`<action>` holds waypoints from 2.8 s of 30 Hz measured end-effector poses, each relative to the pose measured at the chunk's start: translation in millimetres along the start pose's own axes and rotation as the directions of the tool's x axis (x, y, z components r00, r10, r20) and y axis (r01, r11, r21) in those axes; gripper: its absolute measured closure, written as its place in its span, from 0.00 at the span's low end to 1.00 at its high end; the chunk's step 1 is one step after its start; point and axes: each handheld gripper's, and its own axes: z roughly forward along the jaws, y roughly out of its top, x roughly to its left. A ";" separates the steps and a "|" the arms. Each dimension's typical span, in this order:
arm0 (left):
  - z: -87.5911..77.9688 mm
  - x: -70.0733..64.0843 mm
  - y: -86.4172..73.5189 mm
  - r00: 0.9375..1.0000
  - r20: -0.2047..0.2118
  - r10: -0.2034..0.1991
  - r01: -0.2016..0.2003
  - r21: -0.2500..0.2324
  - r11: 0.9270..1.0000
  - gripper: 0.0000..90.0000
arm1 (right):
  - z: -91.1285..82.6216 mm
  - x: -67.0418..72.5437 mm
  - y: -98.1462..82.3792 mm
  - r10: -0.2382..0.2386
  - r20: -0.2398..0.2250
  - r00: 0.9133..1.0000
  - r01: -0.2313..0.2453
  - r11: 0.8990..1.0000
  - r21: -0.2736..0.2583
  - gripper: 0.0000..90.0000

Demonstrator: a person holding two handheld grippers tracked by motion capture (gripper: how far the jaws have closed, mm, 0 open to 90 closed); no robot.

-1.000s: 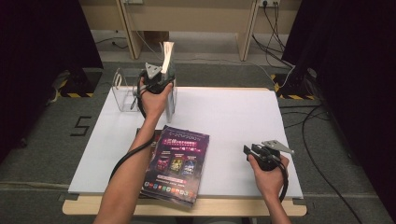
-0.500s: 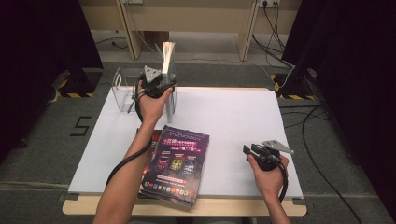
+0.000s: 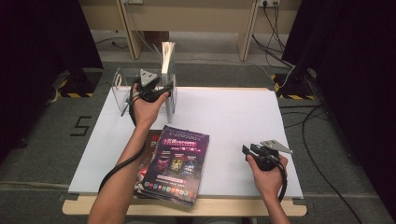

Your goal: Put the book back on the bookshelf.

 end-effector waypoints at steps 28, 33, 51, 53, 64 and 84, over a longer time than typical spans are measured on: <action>-30.1 4.6 -29.6 0.997 0.068 -0.024 0.018 0.089 0.996 0.39 | -1.1 5.7 3.4 -0.010 -0.004 1.000 0.010 1.000 -0.002 0.67; -37.8 7.8 -41.9 0.996 0.081 -0.042 0.032 0.119 0.992 0.39 | -0.4 8.9 4.4 -0.014 -0.009 1.000 0.014 1.000 -0.001 0.67; -70.9 13.7 -96.8 0.983 0.148 -0.107 0.064 0.271 0.960 0.46 | 3.6 24.3 10.7 -0.021 -0.045 0.999 0.022 1.000 0.020 0.67; -75.4 14.0 -103.5 0.980 0.161 -0.119 0.067 0.296 0.953 0.50 | 6.6 28.7 11.3 -0.022 -0.062 0.998 0.025 0.999 0.034 0.67; -92.9 15.2 -139.3 0.960 0.176 -0.217 0.128 0.412 0.902 0.67 | 36.1 65.0 13.2 -0.046 -0.164 0.985 0.075 0.983 0.169 0.67; -99.7 3.3 -160.8 0.950 0.209 -0.232 0.108 0.475 0.873 0.71 | 74.8 94.2 -1.1 0.049 -0.289 0.956 0.063 0.928 0.368 0.65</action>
